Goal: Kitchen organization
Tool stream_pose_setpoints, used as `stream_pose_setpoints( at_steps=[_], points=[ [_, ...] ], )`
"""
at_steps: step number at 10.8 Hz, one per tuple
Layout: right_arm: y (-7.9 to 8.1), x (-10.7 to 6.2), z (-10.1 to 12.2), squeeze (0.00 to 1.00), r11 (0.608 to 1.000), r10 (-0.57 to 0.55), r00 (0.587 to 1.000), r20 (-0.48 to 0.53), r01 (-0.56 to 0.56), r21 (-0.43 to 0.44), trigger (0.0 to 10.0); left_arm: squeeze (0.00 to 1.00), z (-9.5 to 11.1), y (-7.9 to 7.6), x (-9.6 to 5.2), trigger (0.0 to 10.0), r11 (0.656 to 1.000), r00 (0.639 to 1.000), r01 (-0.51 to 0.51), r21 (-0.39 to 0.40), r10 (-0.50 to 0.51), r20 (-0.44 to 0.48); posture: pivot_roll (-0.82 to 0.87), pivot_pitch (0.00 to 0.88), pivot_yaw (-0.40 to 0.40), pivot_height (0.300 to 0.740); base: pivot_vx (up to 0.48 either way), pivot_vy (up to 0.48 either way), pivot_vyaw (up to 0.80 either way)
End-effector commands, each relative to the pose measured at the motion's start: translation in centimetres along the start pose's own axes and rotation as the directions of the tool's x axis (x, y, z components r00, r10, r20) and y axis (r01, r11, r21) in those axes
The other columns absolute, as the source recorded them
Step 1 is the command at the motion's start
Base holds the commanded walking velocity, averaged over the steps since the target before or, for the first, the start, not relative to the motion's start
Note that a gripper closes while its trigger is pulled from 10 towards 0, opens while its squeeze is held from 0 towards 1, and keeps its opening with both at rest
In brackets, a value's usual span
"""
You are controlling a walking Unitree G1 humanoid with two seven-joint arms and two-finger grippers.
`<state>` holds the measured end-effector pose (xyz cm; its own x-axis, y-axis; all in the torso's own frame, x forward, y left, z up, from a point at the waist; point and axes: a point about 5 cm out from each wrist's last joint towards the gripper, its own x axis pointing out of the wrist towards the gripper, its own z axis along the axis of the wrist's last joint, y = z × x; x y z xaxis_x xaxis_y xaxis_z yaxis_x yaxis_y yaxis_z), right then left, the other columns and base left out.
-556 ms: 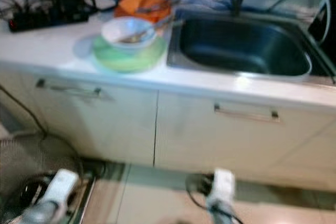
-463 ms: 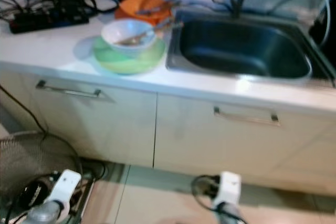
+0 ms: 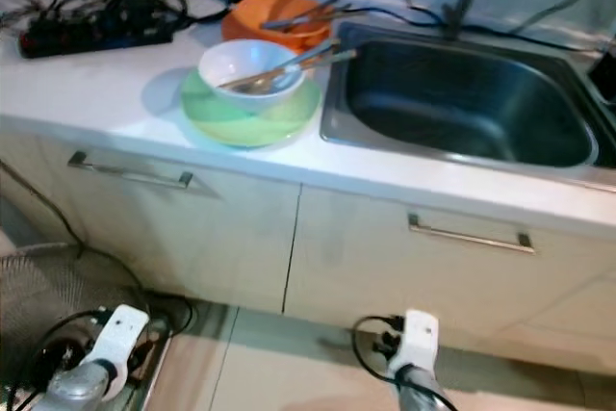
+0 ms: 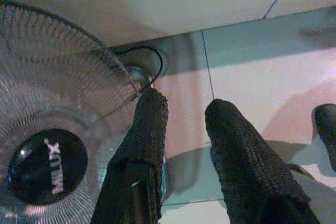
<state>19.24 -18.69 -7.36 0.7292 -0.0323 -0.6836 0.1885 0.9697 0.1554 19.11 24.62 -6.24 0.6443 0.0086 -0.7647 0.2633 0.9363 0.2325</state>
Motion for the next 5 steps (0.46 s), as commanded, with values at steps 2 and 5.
stream_pose_setpoints(
  at_steps=[2,5],
  points=[
    [-1.7,-0.2,1.5,0.00,0.995,-0.023,0.996,0.083,0.031,-0.090,10.0,0.00,0.1,0.2,-0.3,10.0,0.998,0.996,-0.054,0.025,0.052,0.067,0.01,0.051,-0.062,0.740,0.000,0.000,0.00],
    [-2.1,-0.4,4.5,0.00,0.992,0.031,0.963,0.268,0.004,-0.130,10.0,0.00,0.4,0.8,-0.8,10.0,0.982,0.966,-0.191,-0.012,0.190,0.179,0.01,0.044,-0.060,0.740,0.000,0.000,0.00]
  ],
)
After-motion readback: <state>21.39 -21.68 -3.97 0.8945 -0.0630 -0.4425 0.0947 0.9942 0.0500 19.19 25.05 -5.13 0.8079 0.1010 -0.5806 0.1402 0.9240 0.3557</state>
